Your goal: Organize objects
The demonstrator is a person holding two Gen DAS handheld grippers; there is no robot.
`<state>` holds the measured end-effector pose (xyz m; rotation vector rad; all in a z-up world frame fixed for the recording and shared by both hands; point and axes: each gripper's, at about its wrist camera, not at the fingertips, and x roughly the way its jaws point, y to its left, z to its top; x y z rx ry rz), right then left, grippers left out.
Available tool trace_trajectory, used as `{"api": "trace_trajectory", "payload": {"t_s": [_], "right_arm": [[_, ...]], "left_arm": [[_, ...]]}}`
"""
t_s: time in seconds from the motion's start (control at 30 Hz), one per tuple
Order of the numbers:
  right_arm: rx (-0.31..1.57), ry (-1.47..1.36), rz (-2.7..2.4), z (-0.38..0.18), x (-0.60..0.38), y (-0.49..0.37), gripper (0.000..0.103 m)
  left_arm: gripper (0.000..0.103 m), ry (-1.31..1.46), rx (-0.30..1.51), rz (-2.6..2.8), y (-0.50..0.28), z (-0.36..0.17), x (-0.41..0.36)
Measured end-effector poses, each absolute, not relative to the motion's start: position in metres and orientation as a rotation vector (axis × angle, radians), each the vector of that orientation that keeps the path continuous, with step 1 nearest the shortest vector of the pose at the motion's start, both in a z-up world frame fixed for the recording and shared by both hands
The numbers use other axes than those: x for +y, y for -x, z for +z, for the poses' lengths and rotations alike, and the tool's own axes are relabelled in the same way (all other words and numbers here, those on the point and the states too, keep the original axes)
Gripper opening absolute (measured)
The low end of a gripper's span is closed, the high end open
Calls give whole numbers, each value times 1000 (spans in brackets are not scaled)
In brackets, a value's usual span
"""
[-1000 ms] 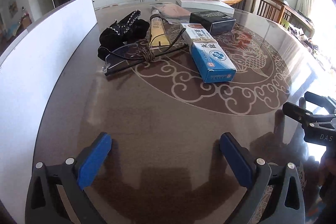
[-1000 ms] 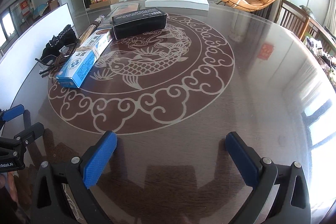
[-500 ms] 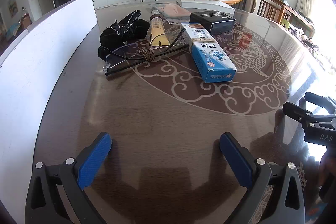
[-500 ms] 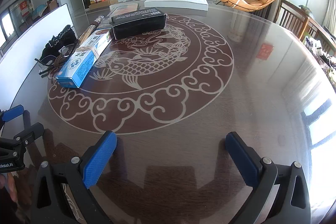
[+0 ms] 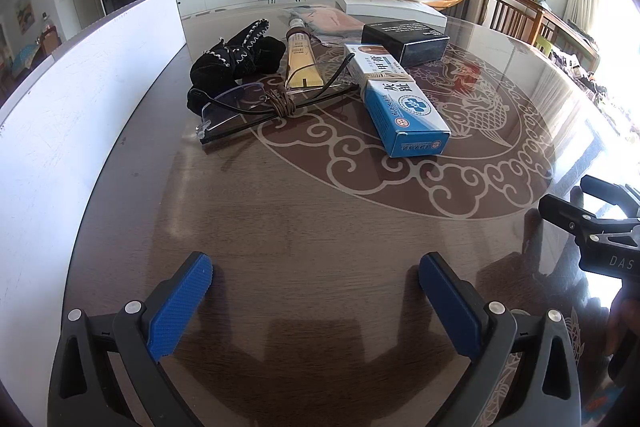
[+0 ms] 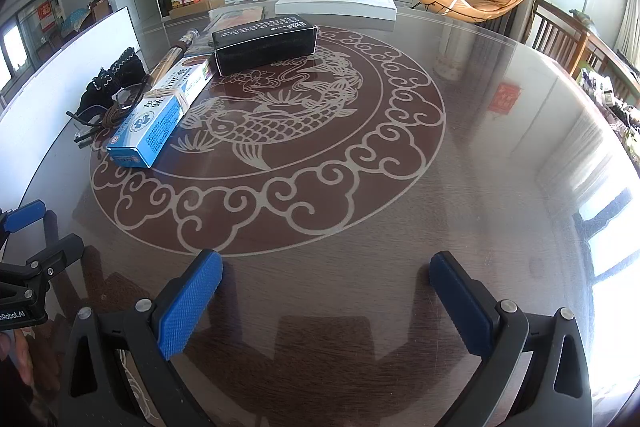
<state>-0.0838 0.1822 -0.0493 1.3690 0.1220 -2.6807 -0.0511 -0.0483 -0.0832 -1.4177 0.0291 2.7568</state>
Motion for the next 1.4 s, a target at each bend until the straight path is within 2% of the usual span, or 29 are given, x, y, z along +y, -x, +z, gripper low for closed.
{"api": "trace_trajectory", "payload": {"t_s": [0.3, 0.47, 0.77, 0.83, 0.93, 1.1, 1.27, 1.33, 1.37, 1.4], "right_arm": [[123, -1369, -2680, -49, 182, 84, 103], [122, -1369, -2681, -49, 182, 84, 103], [124, -1372, -2677, -49, 182, 84, 103], [132, -1444, -2635, -48, 182, 89, 103], [0, -1475, -2591, -34, 177, 95, 103], [-56, -1416, -2443, -13, 119, 133, 103], [87, -1495, -2371, -32, 51, 185, 103], [111, -1518, -2349, -42, 37, 195, 98], [148, -1499, -2372, -41, 33, 196, 84], [168, -1470, -2384, -38, 31, 194, 62]], "left_arm": [[103, 1408, 86, 2691, 52, -83, -54], [103, 1436, 5, 2780, 49, -83, -82], [103, 1426, 6, 2779, 51, -83, -85], [103, 1426, 4, 2779, 51, -83, -85], [103, 1426, 6, 2782, 51, -83, -84], [103, 1427, 7, 2785, 52, -83, -84], [103, 1426, 6, 2785, 52, -83, -84], [103, 1426, 6, 2785, 52, -83, -84], [103, 1426, 6, 2784, 52, -83, -84], [103, 1426, 6, 2784, 51, -83, -84]]}}
